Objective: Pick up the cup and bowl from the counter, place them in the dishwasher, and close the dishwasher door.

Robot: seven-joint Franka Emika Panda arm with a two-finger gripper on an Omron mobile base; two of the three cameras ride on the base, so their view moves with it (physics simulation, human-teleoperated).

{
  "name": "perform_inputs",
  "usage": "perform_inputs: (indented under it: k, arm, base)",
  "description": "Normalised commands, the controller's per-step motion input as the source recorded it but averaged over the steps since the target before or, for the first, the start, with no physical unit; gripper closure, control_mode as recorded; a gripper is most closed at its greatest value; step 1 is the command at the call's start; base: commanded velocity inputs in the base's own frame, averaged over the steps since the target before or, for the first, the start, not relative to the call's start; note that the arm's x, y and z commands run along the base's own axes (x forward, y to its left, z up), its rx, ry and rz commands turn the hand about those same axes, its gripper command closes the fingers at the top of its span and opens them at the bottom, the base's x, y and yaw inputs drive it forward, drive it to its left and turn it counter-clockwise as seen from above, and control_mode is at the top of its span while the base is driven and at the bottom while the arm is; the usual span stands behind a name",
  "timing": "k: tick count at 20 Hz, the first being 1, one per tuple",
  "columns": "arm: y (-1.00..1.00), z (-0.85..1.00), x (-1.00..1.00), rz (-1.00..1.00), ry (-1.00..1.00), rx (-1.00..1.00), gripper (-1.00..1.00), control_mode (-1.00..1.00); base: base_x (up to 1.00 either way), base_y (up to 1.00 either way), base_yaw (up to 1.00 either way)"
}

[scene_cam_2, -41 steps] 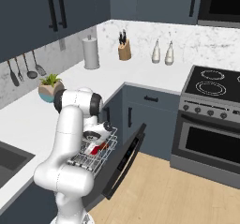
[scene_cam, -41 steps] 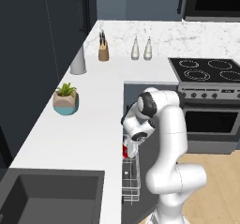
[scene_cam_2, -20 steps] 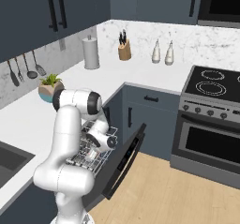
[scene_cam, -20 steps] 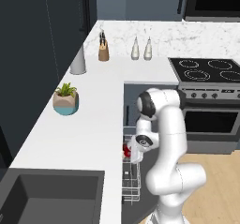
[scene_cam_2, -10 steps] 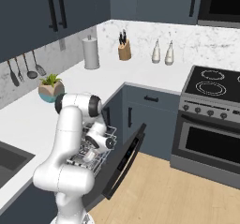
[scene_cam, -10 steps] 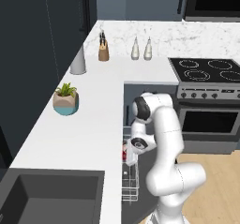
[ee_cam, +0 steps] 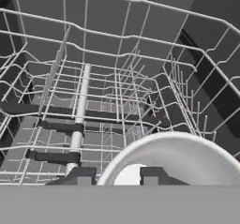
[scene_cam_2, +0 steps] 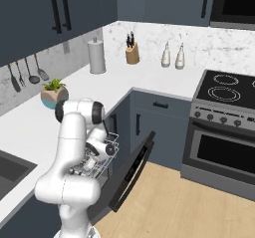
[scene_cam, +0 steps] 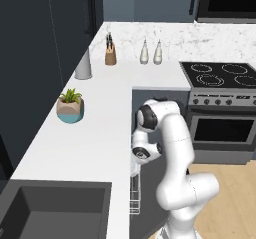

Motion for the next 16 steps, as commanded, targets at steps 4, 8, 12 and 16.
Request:
perform_inputs:
  k: [4,8,12,16]
  arm:
    - [-0.11,0.43,-0.15,0.00,-0.07,0.00,-1.00,-1.00]
    - [0.00,0.60,-0.04,0.00,-0.12,0.00,-1.00,-1.00]
    - [-0.19,0.40,-0.13,0.00,-0.02,0.00,-1.00,-1.00]
    - [-0.44,0.22,0.00,-0.02,0.00,0.00,-1.00,-1.00]
  base:
    - [0.00,0.00,0.00]
    - [0.00,0.00,0.00]
    - [0.00,0.00,0.00]
    - [0.00,0.00,0.00]
